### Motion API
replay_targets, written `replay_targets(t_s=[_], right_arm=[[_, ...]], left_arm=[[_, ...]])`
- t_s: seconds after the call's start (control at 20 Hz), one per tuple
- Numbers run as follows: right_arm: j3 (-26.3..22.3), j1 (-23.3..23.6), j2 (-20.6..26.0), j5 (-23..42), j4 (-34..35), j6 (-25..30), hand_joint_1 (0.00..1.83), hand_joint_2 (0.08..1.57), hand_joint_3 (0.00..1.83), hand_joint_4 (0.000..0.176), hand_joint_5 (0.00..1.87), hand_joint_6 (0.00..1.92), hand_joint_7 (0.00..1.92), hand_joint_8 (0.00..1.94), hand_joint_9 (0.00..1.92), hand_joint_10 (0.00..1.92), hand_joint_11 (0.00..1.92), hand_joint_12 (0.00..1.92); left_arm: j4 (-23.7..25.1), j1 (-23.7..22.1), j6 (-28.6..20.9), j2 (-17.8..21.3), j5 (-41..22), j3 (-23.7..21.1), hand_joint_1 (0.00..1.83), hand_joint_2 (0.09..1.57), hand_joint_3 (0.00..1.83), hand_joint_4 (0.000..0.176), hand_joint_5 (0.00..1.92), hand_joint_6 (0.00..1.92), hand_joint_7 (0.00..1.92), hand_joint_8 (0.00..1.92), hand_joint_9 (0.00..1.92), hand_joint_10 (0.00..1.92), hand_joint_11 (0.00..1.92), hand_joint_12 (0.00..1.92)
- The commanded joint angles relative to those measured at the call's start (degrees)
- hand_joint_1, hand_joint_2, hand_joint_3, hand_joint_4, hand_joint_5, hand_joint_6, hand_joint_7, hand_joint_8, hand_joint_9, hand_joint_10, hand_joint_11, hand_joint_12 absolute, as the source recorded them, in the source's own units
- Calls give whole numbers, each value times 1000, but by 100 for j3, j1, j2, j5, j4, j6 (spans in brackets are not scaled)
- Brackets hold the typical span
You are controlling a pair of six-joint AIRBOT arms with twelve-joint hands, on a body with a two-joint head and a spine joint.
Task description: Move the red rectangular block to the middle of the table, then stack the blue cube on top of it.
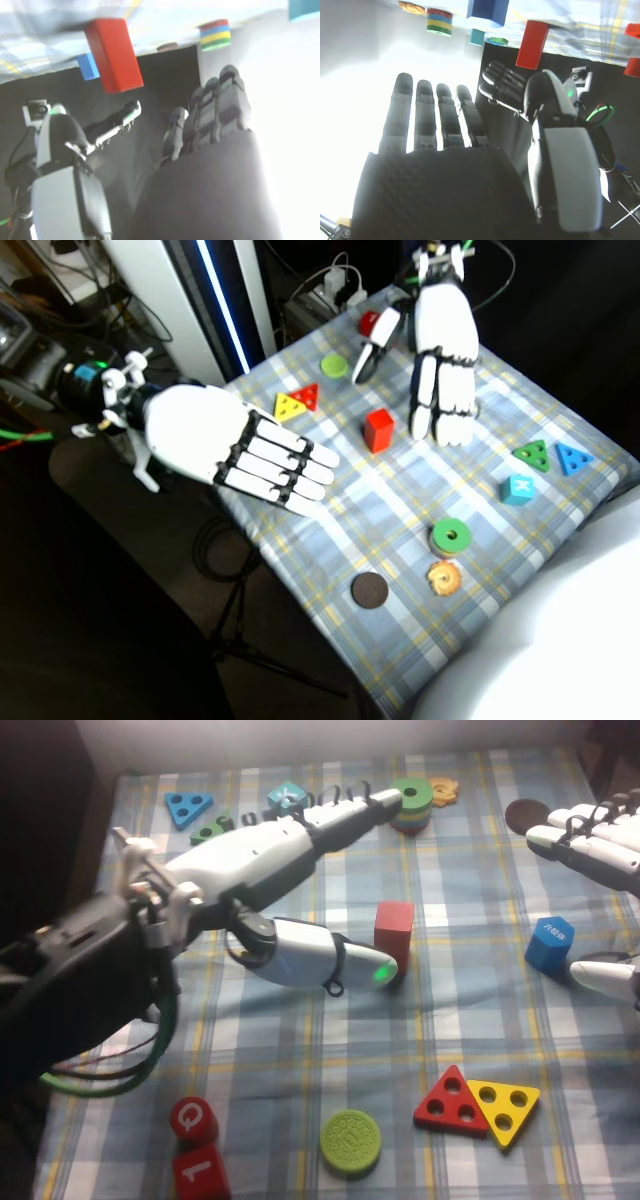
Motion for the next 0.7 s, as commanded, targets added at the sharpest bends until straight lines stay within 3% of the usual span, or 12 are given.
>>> replay_targets(t_s=[0.0, 0.05, 0.1, 0.15, 0.2, 0.3, 0.45, 0.5, 0.6, 0.65], right_arm=[[39, 75, -8, 576, -17, 32, 463, 1203, 0, 9, 0, 0, 65, 6, 90, 46, 0, 706], [41, 76, -8, 571, -17, 33, 463, 1203, 0, 9, 0, 0, 65, 6, 90, 46, 0, 706], [56, 96, -11, 535, -19, 39, 480, 1204, 0, 7, 6, 2, 85, 8, 98, 64, 0, 796], [93, 128, -34, 467, -19, 45, 509, 1201, 1, 5, 49, 22, 165, 14, 25, 466, 0, 1251], [119, 142, -55, 436, -19, 60, 509, 1205, 1, 0, 78, 41, 210, 27, 4, 691, 0, 1456], [226, 195, -139, 314, -17, 159, 582, 1213, 2, 0, 134, 80, 284, 57, 0, 878, 0, 1637], [378, 279, -300, 132, -10, 226, 671, 1207, 0, 0, 183, 120, 351, 83, 0, 954, 0, 1646], [442, 337, -371, 39, -3, 226, 745, 1185, 0, 0, 224, 142, 415, 102, 31, 961, 0, 1573], [558, 439, -494, -115, -1, 226, 761, 1180, 0, 0, 254, 133, 473, 81, 116, 855, 0, 1495], [637, 498, -574, -224, 1, 226, 816, 1172, 0, 0, 283, 135, 522, 90, 160, 857, 0, 1518]], left_arm=[[206, 16, -176, 133, -1059, -84, 532, 1147, 29, 91, 0, 0, 0, 0, 0, 0, 0, 0], [220, 29, -202, 143, -1100, -104, 532, 1147, 29, 91, 0, 0, 0, 0, 0, 0, 0, 0], [290, 115, -366, 300, -1346, -235, 506, 1204, 35, 79, 0, 0, 0, 0, 0, 0, 0, 0], [378, 270, -628, 502, -1724, -385, 632, 1309, 28, 27, 0, 0, 0, 0, 0, 0, 0, 0], [400, 365, -760, 596, -1946, -453, 702, 1317, 23, 16, 0, 0, 0, 0, 0, 0, 0, 0], [413, 590, -1018, 804, -2477, -609, 724, 1332, 25, 0, 0, 0, 0, 0, 0, 0, 0, 0], [428, 772, -1042, 948, -2789, -754, 721, 1347, 20, 0, 14, 5, 0, 0, 0, 0, 0, 0], [429, 847, -1045, 1008, -2911, -815, 638, 1360, 17, 26, 2, 0, 0, 0, 0, 0, 0, 0], [423, 966, -1079, 1101, -3089, -884, 609, 1376, 18, 35, 0, 0, 0, 0, 0, 0, 0, 0], [387, 1030, -1137, 1143, -3152, -895, 549, 1390, 19, 31, 0, 0, 0, 0, 0, 0, 0, 0]])
